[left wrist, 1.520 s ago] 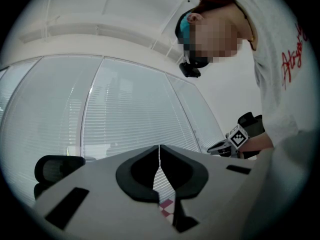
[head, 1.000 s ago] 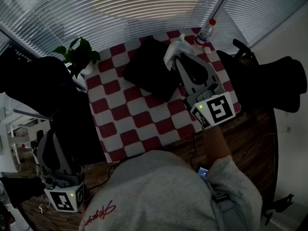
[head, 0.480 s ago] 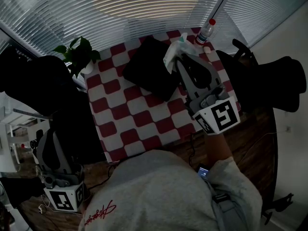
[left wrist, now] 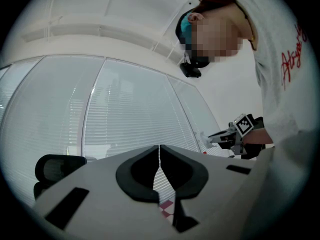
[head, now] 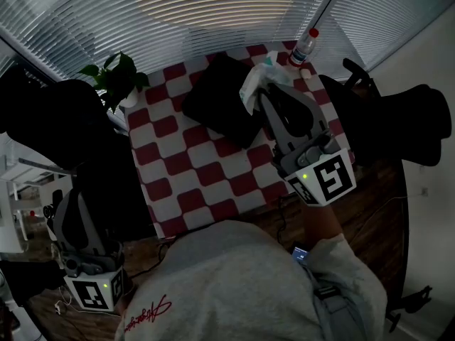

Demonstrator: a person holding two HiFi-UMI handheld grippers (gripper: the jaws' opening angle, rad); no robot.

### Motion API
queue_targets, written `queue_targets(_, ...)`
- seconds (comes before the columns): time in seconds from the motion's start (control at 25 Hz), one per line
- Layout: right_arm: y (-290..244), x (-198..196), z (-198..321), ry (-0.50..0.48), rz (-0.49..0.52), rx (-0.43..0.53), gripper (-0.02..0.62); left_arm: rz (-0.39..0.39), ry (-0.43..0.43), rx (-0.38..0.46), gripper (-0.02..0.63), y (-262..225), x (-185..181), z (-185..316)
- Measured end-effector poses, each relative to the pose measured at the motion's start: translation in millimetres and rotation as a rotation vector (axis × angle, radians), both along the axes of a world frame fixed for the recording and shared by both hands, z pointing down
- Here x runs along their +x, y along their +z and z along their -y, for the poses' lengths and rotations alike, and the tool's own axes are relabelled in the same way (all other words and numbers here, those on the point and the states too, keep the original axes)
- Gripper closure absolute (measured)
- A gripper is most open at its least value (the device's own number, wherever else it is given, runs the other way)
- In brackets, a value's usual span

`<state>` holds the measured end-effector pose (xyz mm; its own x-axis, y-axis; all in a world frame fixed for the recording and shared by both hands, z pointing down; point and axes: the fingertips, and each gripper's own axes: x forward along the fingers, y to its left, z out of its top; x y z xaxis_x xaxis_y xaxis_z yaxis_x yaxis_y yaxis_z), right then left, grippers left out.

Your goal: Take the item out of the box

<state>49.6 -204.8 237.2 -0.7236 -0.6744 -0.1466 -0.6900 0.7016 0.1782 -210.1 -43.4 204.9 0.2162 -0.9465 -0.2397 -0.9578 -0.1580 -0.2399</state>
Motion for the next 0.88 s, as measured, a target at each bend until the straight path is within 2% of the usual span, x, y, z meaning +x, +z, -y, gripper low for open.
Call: queue_targets(0.88, 15.1, -27.4, -24.0, -0.089, 0.012, -0.036, 0.54, -0.004, -0.015, 0.003, 0.586, 0.7, -4.5, -13.1)
